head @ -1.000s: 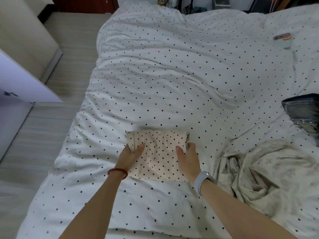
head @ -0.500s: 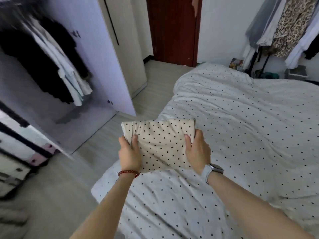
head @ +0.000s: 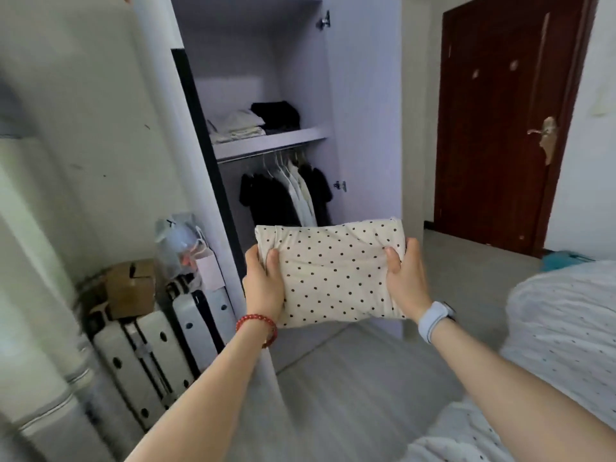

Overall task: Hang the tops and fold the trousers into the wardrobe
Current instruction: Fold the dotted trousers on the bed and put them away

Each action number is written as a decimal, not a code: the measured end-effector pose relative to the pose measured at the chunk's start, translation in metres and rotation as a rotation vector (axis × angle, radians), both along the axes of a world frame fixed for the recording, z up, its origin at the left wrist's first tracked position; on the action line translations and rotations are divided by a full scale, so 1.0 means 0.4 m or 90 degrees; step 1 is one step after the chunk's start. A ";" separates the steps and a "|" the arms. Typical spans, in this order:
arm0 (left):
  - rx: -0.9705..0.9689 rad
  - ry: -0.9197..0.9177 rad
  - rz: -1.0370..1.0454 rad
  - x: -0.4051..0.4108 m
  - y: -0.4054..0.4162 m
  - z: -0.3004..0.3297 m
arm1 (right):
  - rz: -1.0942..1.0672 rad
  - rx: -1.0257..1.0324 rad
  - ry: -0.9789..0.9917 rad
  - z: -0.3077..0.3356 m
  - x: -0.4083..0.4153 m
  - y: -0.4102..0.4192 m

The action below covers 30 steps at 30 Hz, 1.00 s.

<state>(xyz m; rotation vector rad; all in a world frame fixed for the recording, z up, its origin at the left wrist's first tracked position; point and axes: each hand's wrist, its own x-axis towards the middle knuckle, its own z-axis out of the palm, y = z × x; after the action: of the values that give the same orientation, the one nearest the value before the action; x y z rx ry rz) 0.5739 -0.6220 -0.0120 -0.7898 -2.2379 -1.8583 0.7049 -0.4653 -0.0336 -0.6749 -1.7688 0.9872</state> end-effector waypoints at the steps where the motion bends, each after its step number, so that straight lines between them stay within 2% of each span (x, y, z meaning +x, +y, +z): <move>1: 0.002 0.017 -0.003 -0.068 -0.006 0.035 | 0.001 -0.001 0.013 0.028 -0.072 -0.004; 7: -0.012 0.079 -0.019 -0.292 0.024 0.158 | -0.015 0.015 0.056 0.115 -0.299 0.017; 18: 0.024 0.108 0.009 -0.550 0.257 0.182 | -0.072 0.094 0.117 0.177 -0.557 0.229; 23: 0.046 0.130 0.027 -0.694 0.462 0.202 | -0.043 0.132 0.127 0.202 -0.703 0.439; 30: 0.080 0.172 0.065 -0.955 0.845 0.286 | -0.013 0.189 0.126 0.295 -0.982 0.845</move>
<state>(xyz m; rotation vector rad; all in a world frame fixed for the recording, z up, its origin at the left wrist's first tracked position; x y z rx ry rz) 0.1919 -0.2839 0.1023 -0.8320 -1.9414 -1.7118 0.3122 -0.1273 0.0843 -0.3925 -1.6842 0.7305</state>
